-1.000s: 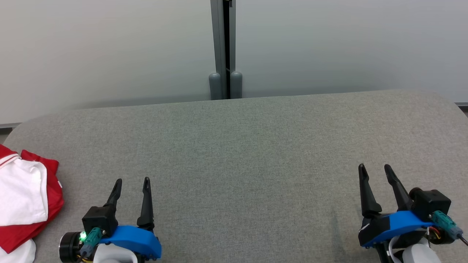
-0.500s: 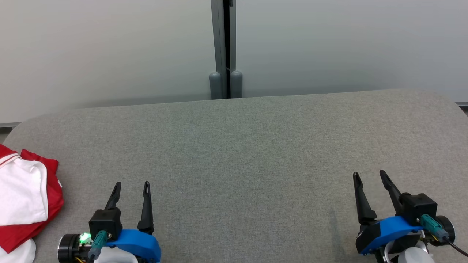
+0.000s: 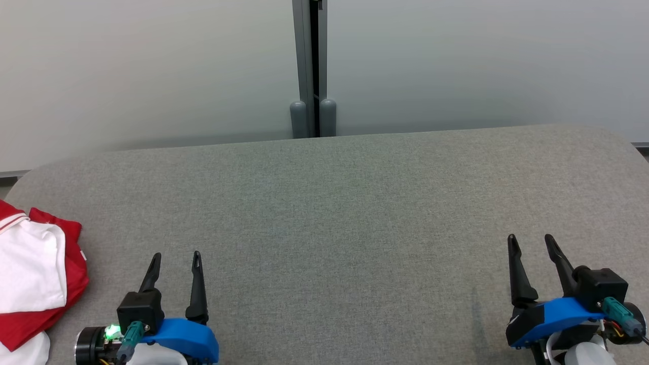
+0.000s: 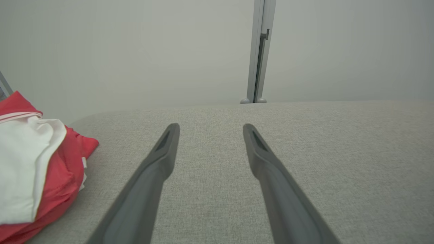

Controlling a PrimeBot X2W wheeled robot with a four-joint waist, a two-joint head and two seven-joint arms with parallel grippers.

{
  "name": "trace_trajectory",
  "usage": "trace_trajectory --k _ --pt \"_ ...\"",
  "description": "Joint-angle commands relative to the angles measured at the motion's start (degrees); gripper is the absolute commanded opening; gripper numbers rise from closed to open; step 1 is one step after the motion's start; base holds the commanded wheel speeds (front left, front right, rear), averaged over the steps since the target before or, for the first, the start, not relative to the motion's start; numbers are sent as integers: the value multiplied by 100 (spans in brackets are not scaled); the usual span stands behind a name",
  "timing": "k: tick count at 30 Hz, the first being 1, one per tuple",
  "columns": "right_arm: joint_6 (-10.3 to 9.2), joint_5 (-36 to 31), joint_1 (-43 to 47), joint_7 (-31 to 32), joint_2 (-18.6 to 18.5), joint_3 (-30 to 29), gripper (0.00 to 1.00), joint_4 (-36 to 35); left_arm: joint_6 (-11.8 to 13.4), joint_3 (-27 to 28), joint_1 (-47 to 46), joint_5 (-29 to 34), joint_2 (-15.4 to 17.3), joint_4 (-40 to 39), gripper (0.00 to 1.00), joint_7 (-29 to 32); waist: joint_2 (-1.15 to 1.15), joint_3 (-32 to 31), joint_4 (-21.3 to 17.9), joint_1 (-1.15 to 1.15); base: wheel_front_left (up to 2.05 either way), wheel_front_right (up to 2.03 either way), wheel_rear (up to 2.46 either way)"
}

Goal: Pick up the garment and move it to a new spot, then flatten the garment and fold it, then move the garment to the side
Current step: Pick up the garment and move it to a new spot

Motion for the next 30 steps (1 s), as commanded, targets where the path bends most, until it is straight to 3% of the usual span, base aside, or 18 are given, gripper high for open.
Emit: trace_trajectory --k 1,14,30 --pt "0 14 -27 -21 -16 -14 100 8 15 2 13 -15 -4 9 100 -30 0 1 6 0 0 0 0" --pt "0 41 -51 -21 -15 73 100 66 -1 -36 -6 -57 -6 31 100 -29 0 31 304 0 0 0 0" --pt "0 141 -57 -20 -16 210 100 56 2 235 -62 15 -6 11 100 -29 0 142 1597 0 0 0 0"
